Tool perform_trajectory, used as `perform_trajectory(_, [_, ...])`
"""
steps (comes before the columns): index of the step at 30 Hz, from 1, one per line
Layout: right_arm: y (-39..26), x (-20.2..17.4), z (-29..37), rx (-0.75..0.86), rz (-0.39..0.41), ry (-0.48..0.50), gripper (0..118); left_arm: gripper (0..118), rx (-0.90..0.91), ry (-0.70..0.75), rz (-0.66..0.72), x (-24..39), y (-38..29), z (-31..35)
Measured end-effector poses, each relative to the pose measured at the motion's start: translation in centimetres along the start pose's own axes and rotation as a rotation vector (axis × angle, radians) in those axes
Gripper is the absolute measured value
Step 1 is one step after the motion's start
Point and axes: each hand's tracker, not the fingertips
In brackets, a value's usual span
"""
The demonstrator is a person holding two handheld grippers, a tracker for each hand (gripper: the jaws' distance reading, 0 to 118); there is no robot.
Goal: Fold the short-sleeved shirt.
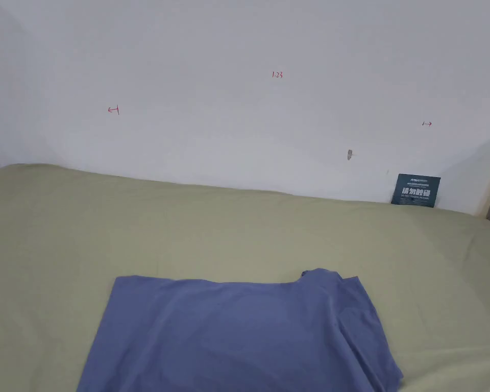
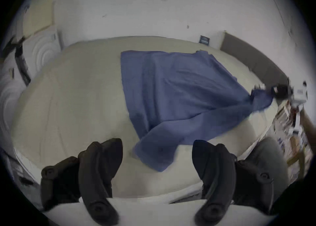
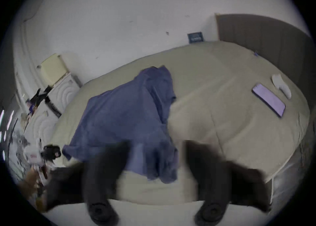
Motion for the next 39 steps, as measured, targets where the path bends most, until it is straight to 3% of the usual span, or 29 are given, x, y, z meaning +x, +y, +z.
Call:
perform_trajectory(2, [0.4, -0.5, 0.8, 0.074, -0.01, 0.012, 91, 90, 0.032, 0.029, 0.087, 0.2, 0.8, 0.9])
perform_trajectory(5, [1.2, -2.2, 2.0, 0.143, 0.076, -0.03, 91, 90, 0.096, 0.089, 0.166, 1.1, 2.2, 2.3])
perform_trajectory(10, [-0.1, -6.0, 3.9, 0.171, 0.218, -0.122, 87, 88, 0.157, 0.272, 0.106, 4.7, 2.4, 4.3])
perform_trajectory(11, [-0.8, -6.7, 4.1, 0.157, 0.24, -0.137, 78, 87, 0.151, 0.274, 0.102, 5.5, 2.0, 4.8])
perform_trajectory(13, [-2.4, -7.5, 4.2, 0.143, 0.29, -0.146, 17, 75, 0.132, 0.28, 0.099, 6.6, 0.8, 5.0])
perform_trajectory(14, [-3.3, -7.9, 4.0, 0.148, 0.308, -0.173, 0, 58, 0.121, 0.288, 0.087, 7.1, 0.2, 5.1])
perform_trajectory(15, [-4.1, -8.1, 4.1, 0.142, 0.309, -0.191, 0, 16, 0.104, 0.303, 0.077, 7.5, -0.3, 4.9])
perform_trajectory(16, [-4.7, -8.3, 4.1, 0.108, 0.309, -0.171, 0, 1, 0.088, 0.324, 0.063, 7.9, -1.0, 4.6])
perform_trajectory(20, [-7.1, -8.5, 4.9, 0.069, 0.283, -0.132, 0, 0, 0.054, 0.319, 0.064, 9.2, -3.5, 4.5])
perform_trajectory(25, [-8.2, -8.3, 4.6, 0.024, 0.318, -0.134, 0, 0, 0.072, 0.298, 0.063, 9.5, -2.3, 3.9])
perform_trajectory(26, [-8.0, -8.0, 4.5, 0.025, 0.316, -0.132, 0, 1, 0.049, 0.297, 0.059, 9.2, -1.9, 3.4])
perform_trajectory(27, [-7.9, -7.7, 4.4, 0.024, 0.31, -0.13, 0, 14, 0.029, 0.297, 0.055, 8.9, -1.8, 3.0])
perform_trajectory(28, [-7.7, -7.5, 4.2, 0.021, 0.3, -0.129, 0, 36, 0.015, 0.297, 0.052, 8.4, -1.6, 2.5])
perform_trajectory(30, [-7.3, -7.1, 4.0, 0.019, 0.288, -0.13, 0, 98, -0.032, 0.309, 0.068, 7.0, -1.8, 0.8])
perform_trajectory(34, [-6.6, -6.7, 3.1, 0.012, 0.289, -0.127, 0, 99, -0.065, 0.306, 0.118, 5.1, -1.3, -1.9])
perform_trajectory(39, [-5.9, -6.1, 1.8, 0.005, 0.291, -0.13, 0, 94, -0.09, 0.359, 0.086, 3.9, 0.0, -4.3])
